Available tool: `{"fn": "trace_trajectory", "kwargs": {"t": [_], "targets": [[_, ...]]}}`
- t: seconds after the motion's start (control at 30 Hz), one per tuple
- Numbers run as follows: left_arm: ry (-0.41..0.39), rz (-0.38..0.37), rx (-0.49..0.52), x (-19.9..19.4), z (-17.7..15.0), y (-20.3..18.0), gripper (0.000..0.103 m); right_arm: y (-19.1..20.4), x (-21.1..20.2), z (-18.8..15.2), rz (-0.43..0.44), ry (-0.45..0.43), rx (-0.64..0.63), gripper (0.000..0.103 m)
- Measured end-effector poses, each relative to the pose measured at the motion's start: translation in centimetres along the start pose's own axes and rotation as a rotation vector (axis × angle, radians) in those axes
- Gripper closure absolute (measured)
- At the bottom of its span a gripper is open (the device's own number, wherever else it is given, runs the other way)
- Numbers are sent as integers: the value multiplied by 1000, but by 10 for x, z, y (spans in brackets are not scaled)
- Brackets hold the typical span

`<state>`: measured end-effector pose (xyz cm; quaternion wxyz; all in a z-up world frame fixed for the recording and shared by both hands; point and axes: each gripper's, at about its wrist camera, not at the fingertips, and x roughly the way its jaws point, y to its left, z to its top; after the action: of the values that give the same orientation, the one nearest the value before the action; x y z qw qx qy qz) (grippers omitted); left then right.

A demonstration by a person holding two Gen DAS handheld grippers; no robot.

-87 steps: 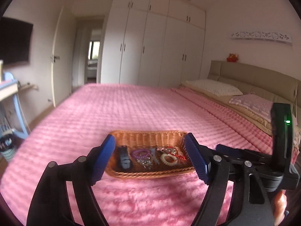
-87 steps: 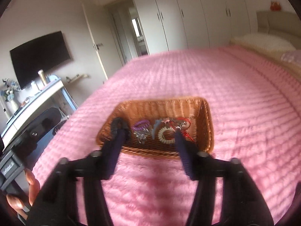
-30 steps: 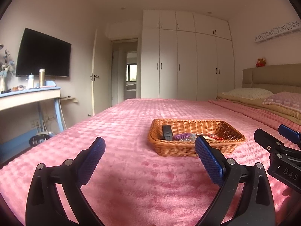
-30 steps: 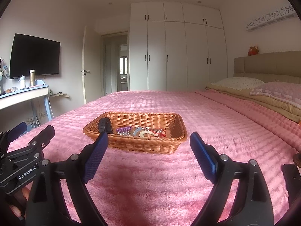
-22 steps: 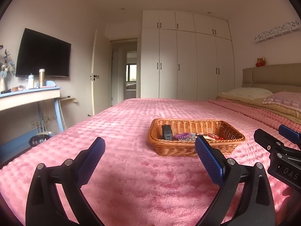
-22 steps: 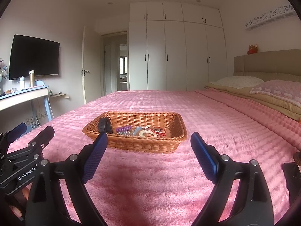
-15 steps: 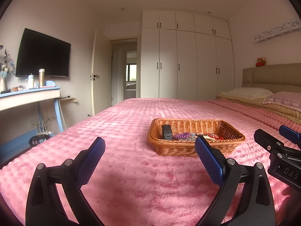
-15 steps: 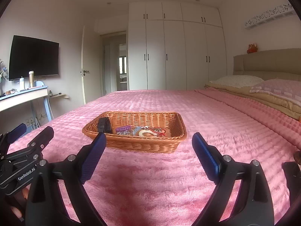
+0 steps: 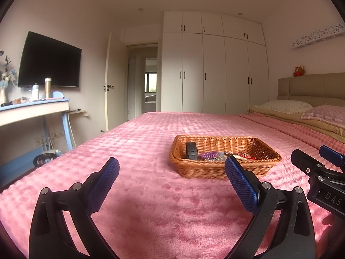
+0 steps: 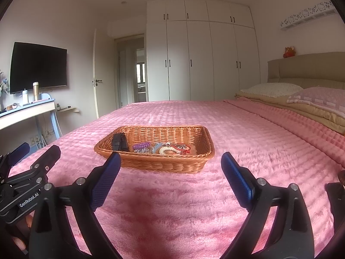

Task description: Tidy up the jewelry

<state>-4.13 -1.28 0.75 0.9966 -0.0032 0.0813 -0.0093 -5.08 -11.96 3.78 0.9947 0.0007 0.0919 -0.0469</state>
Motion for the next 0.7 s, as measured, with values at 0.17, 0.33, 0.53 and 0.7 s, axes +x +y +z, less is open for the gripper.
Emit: {"fn": "trace_trajectory", "kwargs": {"t": [0.17, 0.33, 0.53, 0.7], "targets": [[5, -1, -3, 0, -2, 0, 8, 1, 0, 0, 0, 1, 1, 13], [7, -1, -3, 0, -2, 0, 8, 0, 0, -1, -1, 4, 4, 12], [16, 1, -11, 1, -3, 0, 8, 0, 0, -2, 0, 5, 7, 11], [18, 0, -12, 1, -3, 1, 8, 0, 0, -2, 0, 6, 10, 11]]}}
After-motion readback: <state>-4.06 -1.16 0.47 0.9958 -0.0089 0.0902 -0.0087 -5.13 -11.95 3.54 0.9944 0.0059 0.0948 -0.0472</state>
